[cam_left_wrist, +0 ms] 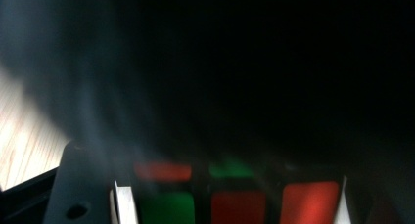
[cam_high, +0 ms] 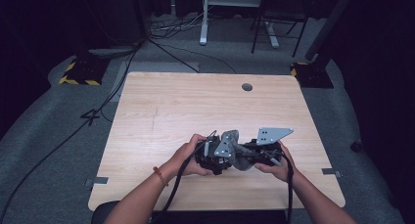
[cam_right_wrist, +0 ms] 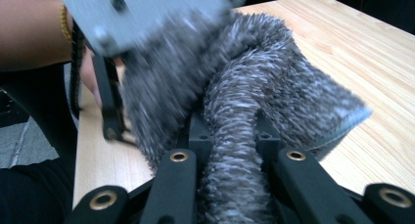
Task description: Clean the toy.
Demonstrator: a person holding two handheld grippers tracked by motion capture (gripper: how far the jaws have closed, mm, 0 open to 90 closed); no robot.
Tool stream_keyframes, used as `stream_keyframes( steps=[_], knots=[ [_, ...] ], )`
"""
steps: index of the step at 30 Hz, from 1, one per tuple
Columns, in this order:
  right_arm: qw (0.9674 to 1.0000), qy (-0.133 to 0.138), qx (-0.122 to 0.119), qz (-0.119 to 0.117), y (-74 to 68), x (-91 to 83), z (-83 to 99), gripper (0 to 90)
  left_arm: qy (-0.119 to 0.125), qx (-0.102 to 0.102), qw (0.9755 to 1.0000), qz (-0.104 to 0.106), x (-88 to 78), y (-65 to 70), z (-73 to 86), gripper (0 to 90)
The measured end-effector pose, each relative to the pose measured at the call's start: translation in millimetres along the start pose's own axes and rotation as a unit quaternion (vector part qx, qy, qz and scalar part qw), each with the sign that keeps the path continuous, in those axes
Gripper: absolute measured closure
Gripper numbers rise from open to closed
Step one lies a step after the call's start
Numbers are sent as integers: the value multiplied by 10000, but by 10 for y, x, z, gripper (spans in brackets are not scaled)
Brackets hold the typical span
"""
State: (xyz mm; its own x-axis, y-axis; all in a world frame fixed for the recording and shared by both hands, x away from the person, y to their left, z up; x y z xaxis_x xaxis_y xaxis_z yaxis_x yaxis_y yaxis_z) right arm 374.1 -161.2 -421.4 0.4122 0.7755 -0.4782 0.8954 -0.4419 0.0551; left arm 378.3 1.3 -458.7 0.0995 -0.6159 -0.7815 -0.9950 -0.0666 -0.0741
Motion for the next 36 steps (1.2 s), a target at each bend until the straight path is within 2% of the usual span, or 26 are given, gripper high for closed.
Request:
stream_keyframes(
  steps=[2, 3, 5, 10, 13, 16, 18, 20, 22, 25, 29, 31, 33, 35, 36],
  knots=[
    [9999, -74, -99, 87, -18, 30, -7, 775, 44, -28, 10000, -26, 2, -16, 16, 331],
    [9999, -81, -71, 119, -8, 30, -6, 775, 109, -64, 9999, 11, -7, -23, 23, 332],
    [9997, -121, -53, 192, 19, 22, 7, 775, 128, -42, 9999, -41, -42, -23, 26, 333],
    [9984, -370, -66, 413, 125, 1, 112, 775, 286, -76, 9995, -55, -132, -40, 45, 334],
    [9978, -478, 57, 464, 204, 6, 203, 775, 424, -100, 9990, -94, -202, -40, 58, 334],
    [9974, -517, 145, 480, 253, 33, 266, 775, 683, -106, 9975, -126, -301, -42, 58, 334],
    [9977, -515, 190, 406, 256, 51, 281, 775, 779, -116, 9969, -66, -332, -29, 56, 334],
    [9979, -513, 210, 338, 241, 59, 281, 775, 647, -15, 9978, -147, -312, 2, 56, 334],
    [9987, -404, 263, 151, 214, 57, 271, 775, 605, -2, 9981, -129, -294, 16, 57, 333],
    [9992, -301, 258, 67, 192, 34, 252, 775, 574, 21, 9982, -148, -295, 11, 53, 333],
    [9996, -71, 48, 270, 162, -86, 135, 775, 221, 11, 9994, -280, -213, 7, 65, 334],
    [9997, -4, -126, 195, 53, -109, 62, 775, 218, 3, 9996, -191, -153, 21, 45, 334],
    [9996, -13, -258, 138, -41, -78, 32, 775, 147, 109, 9997, -164, -104, 41, 1, 334],
    [9993, -33, -337, 144, -108, -52, 2, 775, 132, 90, 9997, -161, -70, 50, -6, 333],
    [9994, -17, -330, 137, -112, -50, -7, 774, 196, 30, 9998, -78, -64, 44, 1, 334]
  ],
)
Point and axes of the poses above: each handheld gripper's, and its own axes: x roughly forward along the jaws, z roughly out of its underside, y roughly to its right, the point moved 3 cm from there along x, roughly forward along the jaws, and after that the axes turned 10 degrees about z, right-handed, at the moved point
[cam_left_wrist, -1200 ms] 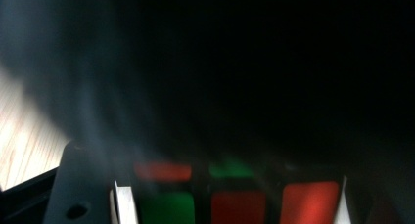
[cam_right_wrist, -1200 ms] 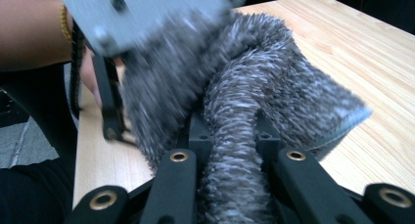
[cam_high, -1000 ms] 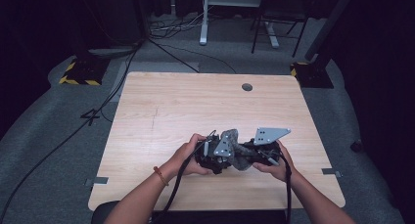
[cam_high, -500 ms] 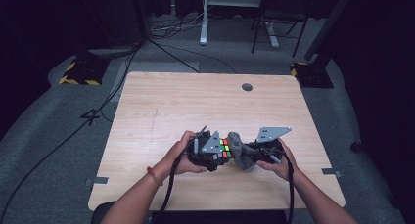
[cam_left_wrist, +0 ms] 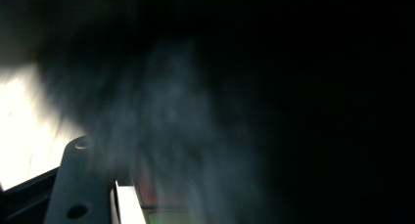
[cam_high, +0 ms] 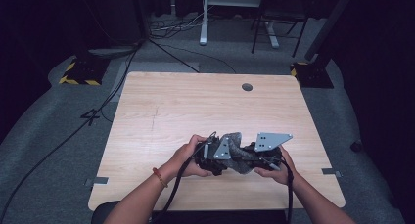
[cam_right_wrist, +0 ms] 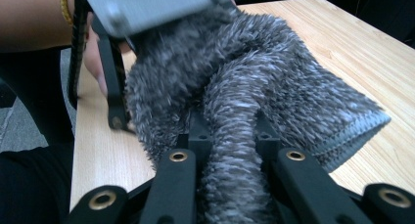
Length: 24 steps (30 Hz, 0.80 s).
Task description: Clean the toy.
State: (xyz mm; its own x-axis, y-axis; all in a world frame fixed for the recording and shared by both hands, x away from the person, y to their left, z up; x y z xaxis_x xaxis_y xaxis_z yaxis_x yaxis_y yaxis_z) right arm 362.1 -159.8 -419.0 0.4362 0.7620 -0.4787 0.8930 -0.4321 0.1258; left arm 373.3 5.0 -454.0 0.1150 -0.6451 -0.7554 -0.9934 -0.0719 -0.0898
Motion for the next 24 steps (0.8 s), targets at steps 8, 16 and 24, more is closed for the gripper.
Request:
stream_keyframes(
  steps=[8, 16, 24],
  knots=[
    [9985, -235, 170, 469, 186, 39, 97, 774, 95, -52, 9999, 0, -64, -15, 15, 335],
    [9994, -287, 69, 200, 180, 9, 145, 775, 230, -131, 9996, -111, -193, -56, 60, 335],
    [9994, -81, -104, 327, 65, 4, 13, 772, 215, -120, 9997, -64, -93, -42, 26, 335]
  ],
)
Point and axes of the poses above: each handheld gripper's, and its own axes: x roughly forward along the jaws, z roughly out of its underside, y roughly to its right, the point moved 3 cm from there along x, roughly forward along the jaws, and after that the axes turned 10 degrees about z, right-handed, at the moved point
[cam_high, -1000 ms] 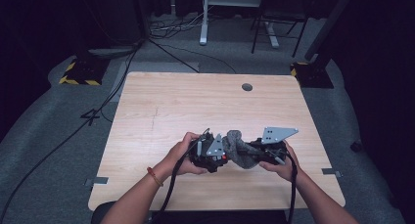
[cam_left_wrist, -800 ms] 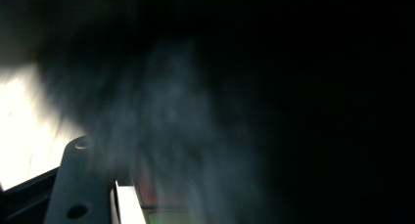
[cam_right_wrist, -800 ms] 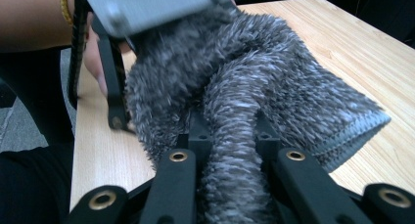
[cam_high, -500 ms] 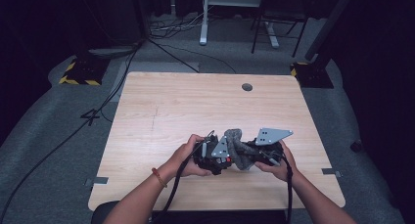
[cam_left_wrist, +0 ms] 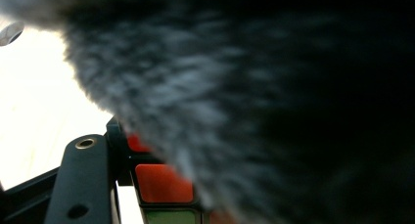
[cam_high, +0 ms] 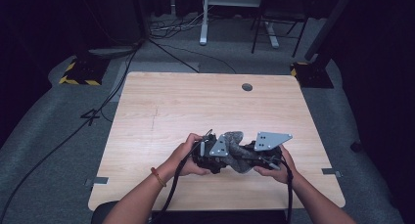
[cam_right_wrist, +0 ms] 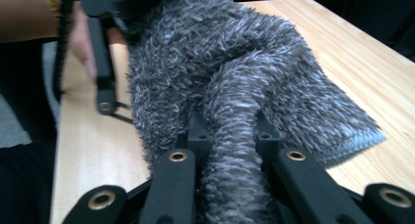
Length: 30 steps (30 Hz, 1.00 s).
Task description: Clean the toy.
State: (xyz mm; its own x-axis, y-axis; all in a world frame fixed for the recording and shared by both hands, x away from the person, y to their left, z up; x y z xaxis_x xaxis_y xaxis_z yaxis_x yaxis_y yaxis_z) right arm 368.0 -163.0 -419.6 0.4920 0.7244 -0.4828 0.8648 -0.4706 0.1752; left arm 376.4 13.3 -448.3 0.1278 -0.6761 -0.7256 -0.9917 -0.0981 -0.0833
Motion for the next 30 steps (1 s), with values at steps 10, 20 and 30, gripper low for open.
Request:
stream_keyframes(
  steps=[10, 20, 30],
  knots=[
    [9971, -511, 569, -31, 286, 116, 291, 772, 613, -19, 9979, 190, -157, 11, -25, 335],
    [9973, -27, 576, -461, 180, 49, 197, 774, 280, 95, 9993, 216, -69, 39, 12, 324],
    [9980, 70, 518, -356, 151, 16, 147, 772, 302, 76, 9994, 118, -51, 20, 4, 332]
  ],
)
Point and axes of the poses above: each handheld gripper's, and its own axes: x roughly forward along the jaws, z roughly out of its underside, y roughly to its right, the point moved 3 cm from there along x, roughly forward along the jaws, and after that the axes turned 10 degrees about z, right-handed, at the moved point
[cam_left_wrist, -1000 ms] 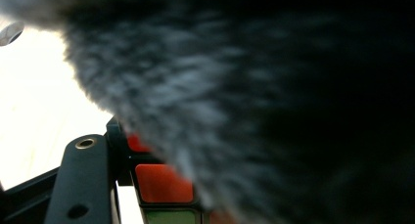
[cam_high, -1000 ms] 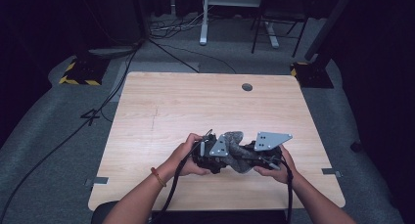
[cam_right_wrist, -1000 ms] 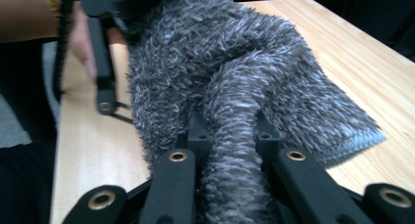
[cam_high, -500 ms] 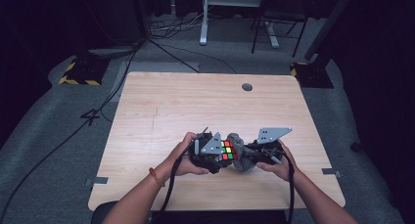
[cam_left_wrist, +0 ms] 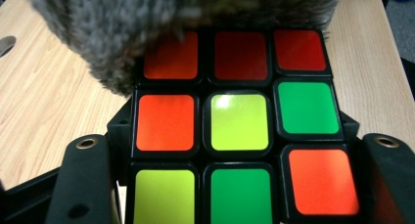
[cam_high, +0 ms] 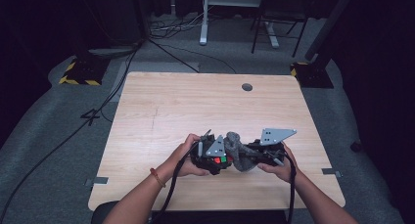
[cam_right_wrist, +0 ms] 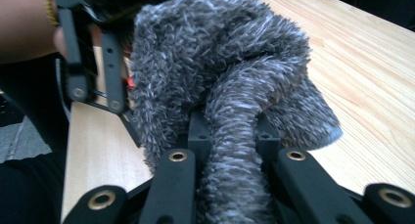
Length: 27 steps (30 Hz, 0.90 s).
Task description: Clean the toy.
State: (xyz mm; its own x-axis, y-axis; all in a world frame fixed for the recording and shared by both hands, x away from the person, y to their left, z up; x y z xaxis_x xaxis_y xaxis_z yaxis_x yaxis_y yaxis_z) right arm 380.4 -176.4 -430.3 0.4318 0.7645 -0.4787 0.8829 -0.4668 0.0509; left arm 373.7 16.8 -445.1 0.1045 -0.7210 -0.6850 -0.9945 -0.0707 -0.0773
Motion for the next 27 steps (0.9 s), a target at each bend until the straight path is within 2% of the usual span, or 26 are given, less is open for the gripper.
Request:
stream_keyframes(
  steps=[3, 5, 7, 12, 16, 18, 22, 27],
  knots=[
    [9999, -121, 95, -16, 23, 33, 39, 771, 107, -16, 9999, -21, -53, -12, -11, 332],
    [9996, -265, 53, 35, 29, 57, 64, 771, 168, -65, 9998, -10, -81, -26, -6, 332],
    [9992, -372, 126, -53, 36, 85, 86, 770, 153, -50, 9998, -71, -104, -29, -1, 332],
    [9980, -626, 94, -70, 26, 152, 146, 770, 233, -138, 9996, -78, -152, -56, 10, 332],
    [9992, -386, 36, -113, -20, 94, 78, 770, 180, -131, 9997, -49, -133, -61, 16, 332],
    [9998, -180, 37, -113, -43, 44, 29, 770, 138, -176, 9997, -22, -115, -61, 17, 332],
    [9998, 146, 34, -165, -80, -40, -51, 770, 54, -136, 9999, 69, -54, -37, 1, 332],
    [9998, 167, -21, -81, -84, -41, -62, 769, 29, -47, 10000, -8, -49, -21, -18, 334]
  ],
)
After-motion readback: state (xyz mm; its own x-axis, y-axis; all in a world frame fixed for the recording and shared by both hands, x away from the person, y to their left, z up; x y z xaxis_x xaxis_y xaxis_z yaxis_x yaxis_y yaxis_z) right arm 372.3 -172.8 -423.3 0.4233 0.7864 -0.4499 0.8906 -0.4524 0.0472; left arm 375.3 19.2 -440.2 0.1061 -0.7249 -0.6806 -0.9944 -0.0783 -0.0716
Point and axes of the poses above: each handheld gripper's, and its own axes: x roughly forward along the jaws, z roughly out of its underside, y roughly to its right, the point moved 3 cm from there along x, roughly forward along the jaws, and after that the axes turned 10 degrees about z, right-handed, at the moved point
